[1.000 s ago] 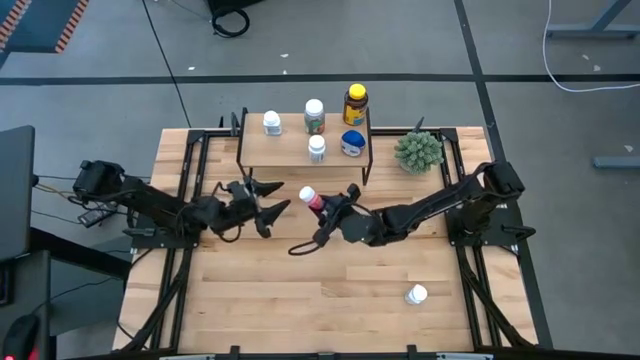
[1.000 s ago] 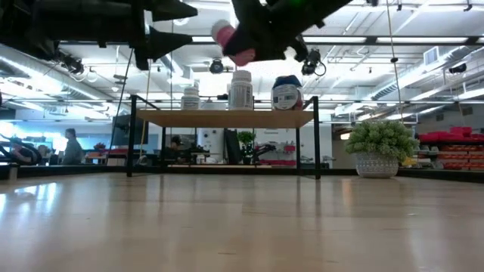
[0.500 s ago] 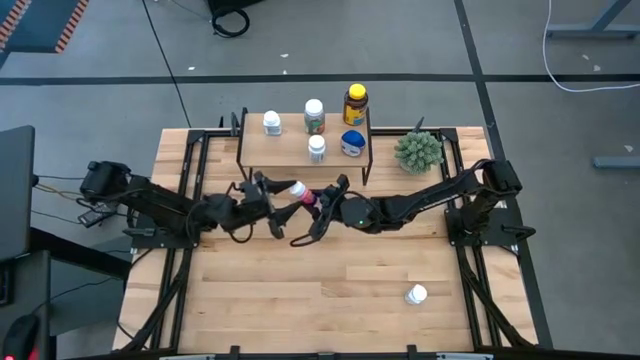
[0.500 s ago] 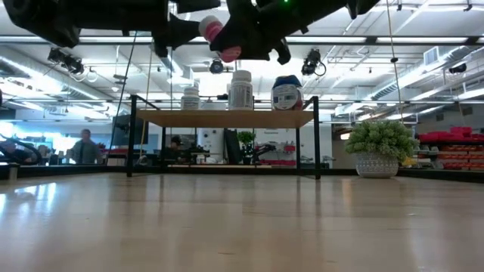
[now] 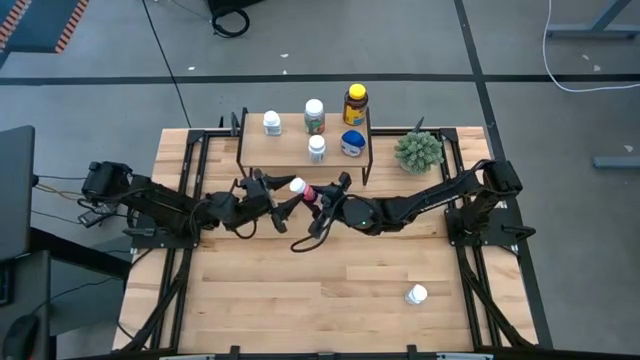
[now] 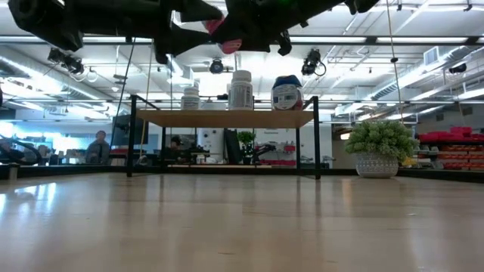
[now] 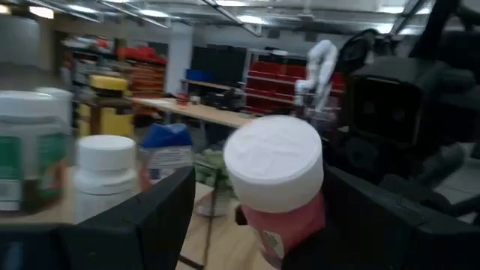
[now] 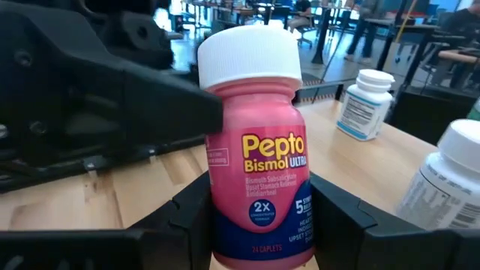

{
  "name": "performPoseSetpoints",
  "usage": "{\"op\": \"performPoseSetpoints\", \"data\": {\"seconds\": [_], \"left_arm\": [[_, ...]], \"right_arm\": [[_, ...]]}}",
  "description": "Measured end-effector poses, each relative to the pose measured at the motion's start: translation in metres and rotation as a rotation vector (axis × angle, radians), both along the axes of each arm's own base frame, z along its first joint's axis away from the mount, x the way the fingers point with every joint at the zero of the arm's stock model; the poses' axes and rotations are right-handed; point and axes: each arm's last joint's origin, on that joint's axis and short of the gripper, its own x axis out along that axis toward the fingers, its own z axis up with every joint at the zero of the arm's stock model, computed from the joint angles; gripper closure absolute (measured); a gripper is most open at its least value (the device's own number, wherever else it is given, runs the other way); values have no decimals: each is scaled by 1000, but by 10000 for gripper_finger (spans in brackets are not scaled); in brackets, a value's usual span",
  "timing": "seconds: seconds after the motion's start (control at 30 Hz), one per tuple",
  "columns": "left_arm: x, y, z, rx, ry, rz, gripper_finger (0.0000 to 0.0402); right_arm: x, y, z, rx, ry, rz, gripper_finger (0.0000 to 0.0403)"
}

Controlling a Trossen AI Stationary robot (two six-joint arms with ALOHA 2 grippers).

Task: Pick and place medicine bottles onto shelf by color
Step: Put the pink pill bottle on the shelf

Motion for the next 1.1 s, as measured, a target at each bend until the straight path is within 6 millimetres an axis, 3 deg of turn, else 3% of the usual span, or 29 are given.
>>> {"op": "performPoseSetpoints", "data": {"seconds": [0.53,0.67,0.9,1.1], "left_arm": [[7,3,-3,-68,-105,-88,108],[7,3,-1,-69,-119,-89,136],[7,3,-1,-57,-113,-86,224],[7,3,-2,-48,-106,-102,227]], "right_arm": [[0,1,0,9,-3,33,228],[0,1,-2,22,13,29,228],[0,1,-2,20,20,30,227],[0,1,-3,19,26,30,208]]}}
